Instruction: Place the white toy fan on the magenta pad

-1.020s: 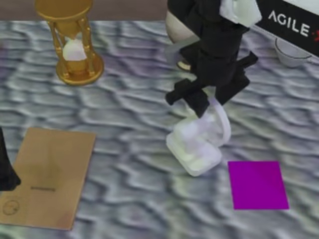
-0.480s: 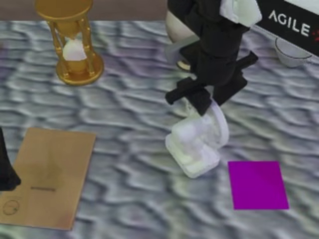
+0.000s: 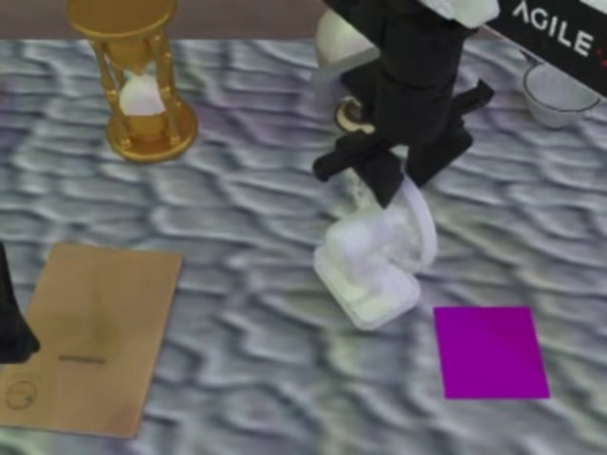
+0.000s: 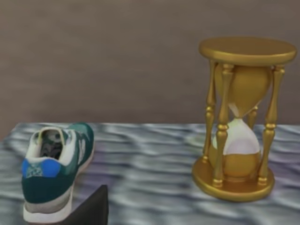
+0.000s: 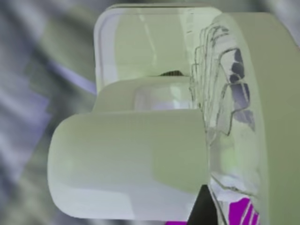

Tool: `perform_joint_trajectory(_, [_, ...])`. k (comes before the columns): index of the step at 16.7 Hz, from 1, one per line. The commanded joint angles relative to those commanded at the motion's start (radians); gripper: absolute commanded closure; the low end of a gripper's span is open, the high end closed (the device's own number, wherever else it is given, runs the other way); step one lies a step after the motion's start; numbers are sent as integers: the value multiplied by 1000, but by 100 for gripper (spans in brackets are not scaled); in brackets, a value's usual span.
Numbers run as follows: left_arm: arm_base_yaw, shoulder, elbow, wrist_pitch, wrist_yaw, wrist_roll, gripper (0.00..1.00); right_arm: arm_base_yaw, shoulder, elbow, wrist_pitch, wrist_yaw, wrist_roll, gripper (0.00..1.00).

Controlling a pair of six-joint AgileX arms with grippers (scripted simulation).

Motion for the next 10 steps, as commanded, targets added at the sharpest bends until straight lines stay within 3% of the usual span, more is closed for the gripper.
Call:
perform_joint_trajectory(4, [0, 0, 0, 0, 0, 0, 0, 5, 23, 152, -120, 1, -2, 100])
perform_joint_trajectory(10, [0, 0, 0, 0, 0, 0, 0, 0, 21, 164, -131, 1, -1, 100])
